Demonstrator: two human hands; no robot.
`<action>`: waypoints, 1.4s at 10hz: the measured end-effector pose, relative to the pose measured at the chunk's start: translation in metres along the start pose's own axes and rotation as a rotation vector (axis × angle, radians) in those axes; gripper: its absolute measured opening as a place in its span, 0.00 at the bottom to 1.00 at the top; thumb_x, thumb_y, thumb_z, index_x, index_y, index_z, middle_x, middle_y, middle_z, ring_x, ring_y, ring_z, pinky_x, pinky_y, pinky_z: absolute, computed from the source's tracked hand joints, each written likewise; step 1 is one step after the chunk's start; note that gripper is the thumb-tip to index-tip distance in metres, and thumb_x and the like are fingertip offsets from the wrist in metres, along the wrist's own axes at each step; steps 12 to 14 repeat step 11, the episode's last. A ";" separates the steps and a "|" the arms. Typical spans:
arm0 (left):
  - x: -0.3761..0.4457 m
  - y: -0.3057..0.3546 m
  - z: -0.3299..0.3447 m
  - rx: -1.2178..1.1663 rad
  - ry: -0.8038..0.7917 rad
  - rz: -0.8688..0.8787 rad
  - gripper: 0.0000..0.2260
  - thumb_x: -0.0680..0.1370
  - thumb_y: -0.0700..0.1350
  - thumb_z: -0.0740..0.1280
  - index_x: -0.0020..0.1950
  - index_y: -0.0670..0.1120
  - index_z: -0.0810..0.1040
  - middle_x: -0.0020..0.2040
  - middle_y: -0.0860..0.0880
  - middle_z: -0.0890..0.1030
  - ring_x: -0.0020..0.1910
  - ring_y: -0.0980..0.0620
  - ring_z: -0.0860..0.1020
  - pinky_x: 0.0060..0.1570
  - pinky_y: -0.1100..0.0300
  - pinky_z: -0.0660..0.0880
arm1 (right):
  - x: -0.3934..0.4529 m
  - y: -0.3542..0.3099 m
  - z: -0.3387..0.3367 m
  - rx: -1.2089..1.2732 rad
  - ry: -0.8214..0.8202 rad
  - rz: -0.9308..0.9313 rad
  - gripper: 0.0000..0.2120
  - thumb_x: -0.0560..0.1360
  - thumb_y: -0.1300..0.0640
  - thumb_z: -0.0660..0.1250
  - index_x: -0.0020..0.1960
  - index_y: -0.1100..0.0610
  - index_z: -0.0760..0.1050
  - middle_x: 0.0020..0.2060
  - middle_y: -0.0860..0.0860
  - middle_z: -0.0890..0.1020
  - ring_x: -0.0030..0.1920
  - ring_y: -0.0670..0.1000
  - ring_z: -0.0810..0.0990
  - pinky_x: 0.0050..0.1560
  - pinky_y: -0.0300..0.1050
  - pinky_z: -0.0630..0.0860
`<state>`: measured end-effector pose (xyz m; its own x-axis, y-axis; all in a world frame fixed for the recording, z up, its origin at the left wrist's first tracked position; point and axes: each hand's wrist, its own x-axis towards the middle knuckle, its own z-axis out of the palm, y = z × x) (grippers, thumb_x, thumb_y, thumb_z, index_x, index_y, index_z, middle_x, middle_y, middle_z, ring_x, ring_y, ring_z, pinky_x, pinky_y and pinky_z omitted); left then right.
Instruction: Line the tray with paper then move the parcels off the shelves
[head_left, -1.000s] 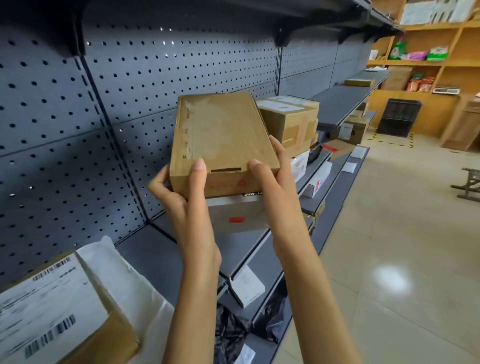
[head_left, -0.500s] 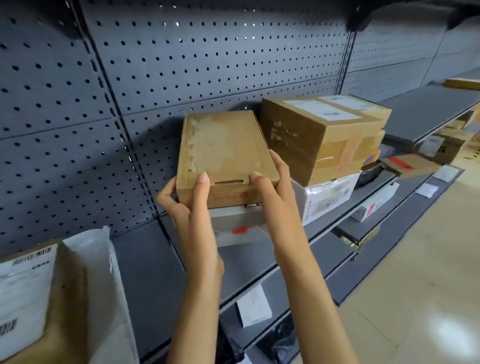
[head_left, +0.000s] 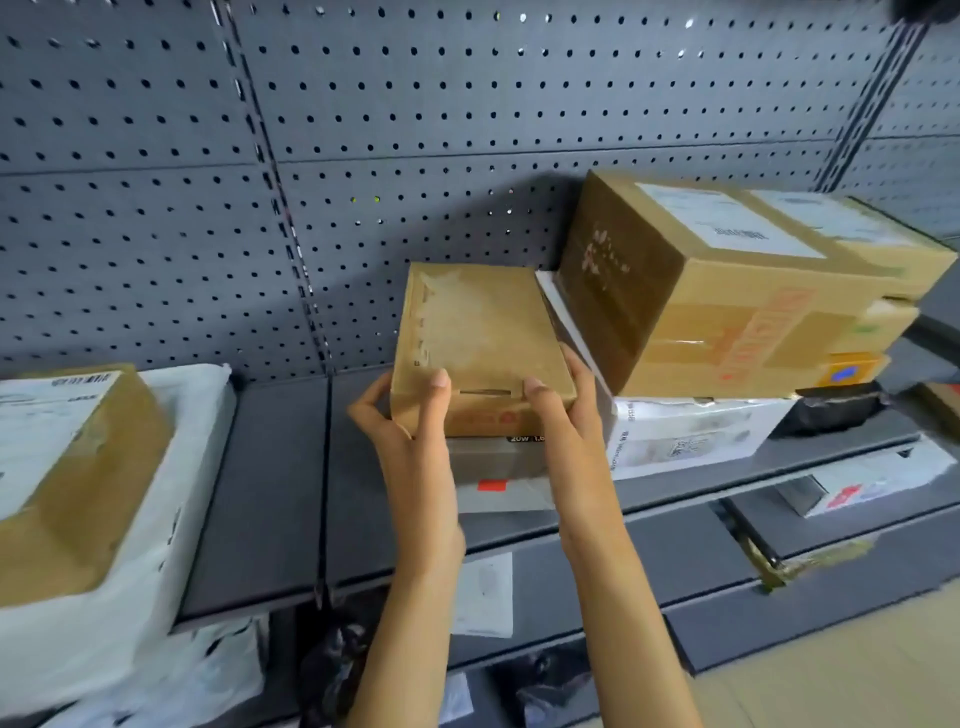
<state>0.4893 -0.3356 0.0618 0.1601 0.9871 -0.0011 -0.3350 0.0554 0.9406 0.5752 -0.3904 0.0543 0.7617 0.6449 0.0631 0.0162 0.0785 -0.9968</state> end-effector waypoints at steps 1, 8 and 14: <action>-0.008 -0.013 0.007 0.029 0.032 0.018 0.16 0.80 0.49 0.68 0.63 0.52 0.66 0.60 0.54 0.79 0.45 0.73 0.79 0.41 0.75 0.73 | 0.001 0.006 -0.010 0.000 0.001 0.022 0.22 0.83 0.51 0.62 0.75 0.40 0.63 0.52 0.25 0.73 0.46 0.20 0.73 0.41 0.18 0.70; -0.022 -0.027 0.001 0.204 -0.037 0.101 0.09 0.80 0.56 0.65 0.59 0.61 0.68 0.65 0.55 0.75 0.60 0.66 0.75 0.52 0.72 0.71 | -0.017 0.020 -0.018 0.051 0.143 -0.383 0.12 0.84 0.60 0.62 0.66 0.56 0.78 0.72 0.50 0.74 0.75 0.43 0.69 0.72 0.45 0.70; -0.018 -0.024 -0.024 0.256 -0.087 0.113 0.22 0.78 0.58 0.66 0.70 0.61 0.66 0.68 0.51 0.70 0.65 0.59 0.73 0.60 0.65 0.70 | -0.034 0.009 -0.007 -0.016 0.158 -0.535 0.14 0.83 0.66 0.62 0.64 0.55 0.78 0.70 0.50 0.77 0.80 0.47 0.61 0.78 0.47 0.62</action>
